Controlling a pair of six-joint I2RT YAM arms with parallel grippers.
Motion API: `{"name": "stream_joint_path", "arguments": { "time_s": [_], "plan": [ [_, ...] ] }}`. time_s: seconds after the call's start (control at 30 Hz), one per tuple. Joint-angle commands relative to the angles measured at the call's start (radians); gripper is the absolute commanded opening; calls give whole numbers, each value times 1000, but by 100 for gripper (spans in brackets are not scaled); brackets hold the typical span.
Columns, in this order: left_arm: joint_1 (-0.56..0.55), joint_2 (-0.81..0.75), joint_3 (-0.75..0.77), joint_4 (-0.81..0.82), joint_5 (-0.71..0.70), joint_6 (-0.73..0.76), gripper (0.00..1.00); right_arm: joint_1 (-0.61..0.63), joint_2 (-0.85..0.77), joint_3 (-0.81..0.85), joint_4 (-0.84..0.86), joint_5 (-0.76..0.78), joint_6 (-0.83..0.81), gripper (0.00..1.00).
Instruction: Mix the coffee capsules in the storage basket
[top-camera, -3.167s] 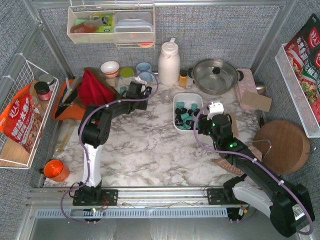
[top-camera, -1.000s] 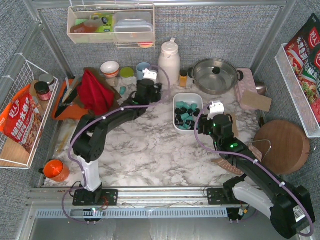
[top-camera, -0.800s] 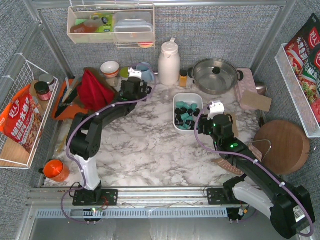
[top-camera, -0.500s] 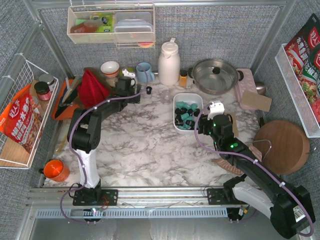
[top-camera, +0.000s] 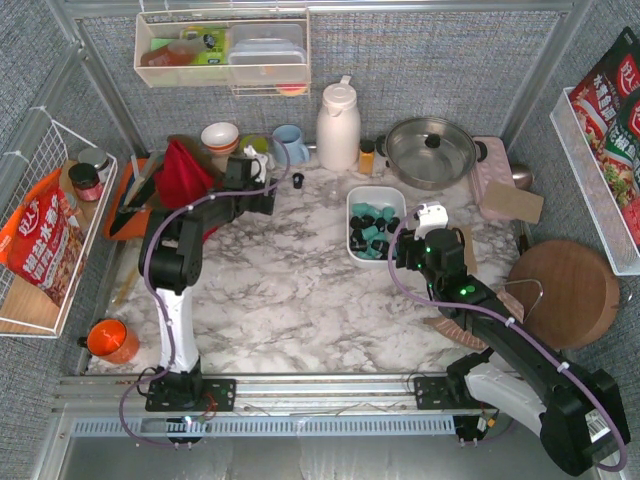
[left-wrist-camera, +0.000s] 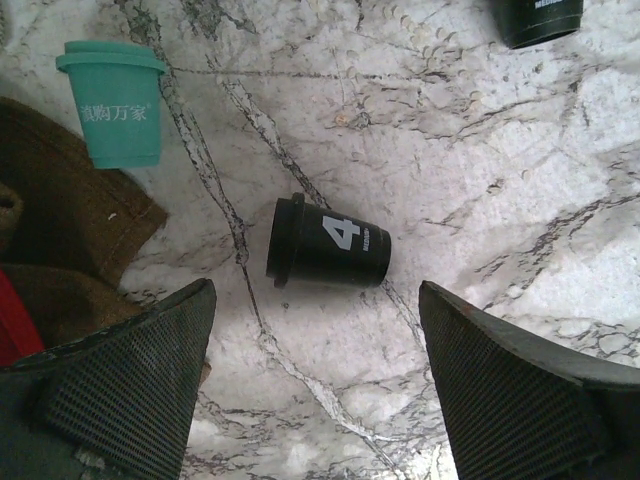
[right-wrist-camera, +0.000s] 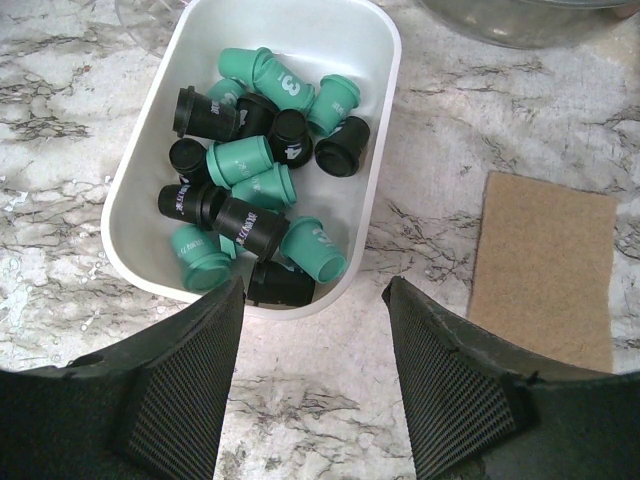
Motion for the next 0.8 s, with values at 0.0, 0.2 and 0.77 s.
{"name": "stream_joint_path", "arguments": {
  "time_s": [0.0, 0.2, 0.77],
  "plan": [
    [3, 25, 36, -16, 37, 45, 90, -1, -3, 0, 22, 3, 0, 64],
    [6, 60, 98, -49, 54, 62, 85, -1, -3, 0, 22, 2, 0, 64],
    [4, 41, 47, 3, 74, -9, 51, -2, -3, 0, 23, 0, -1, 64]
  ]
}}
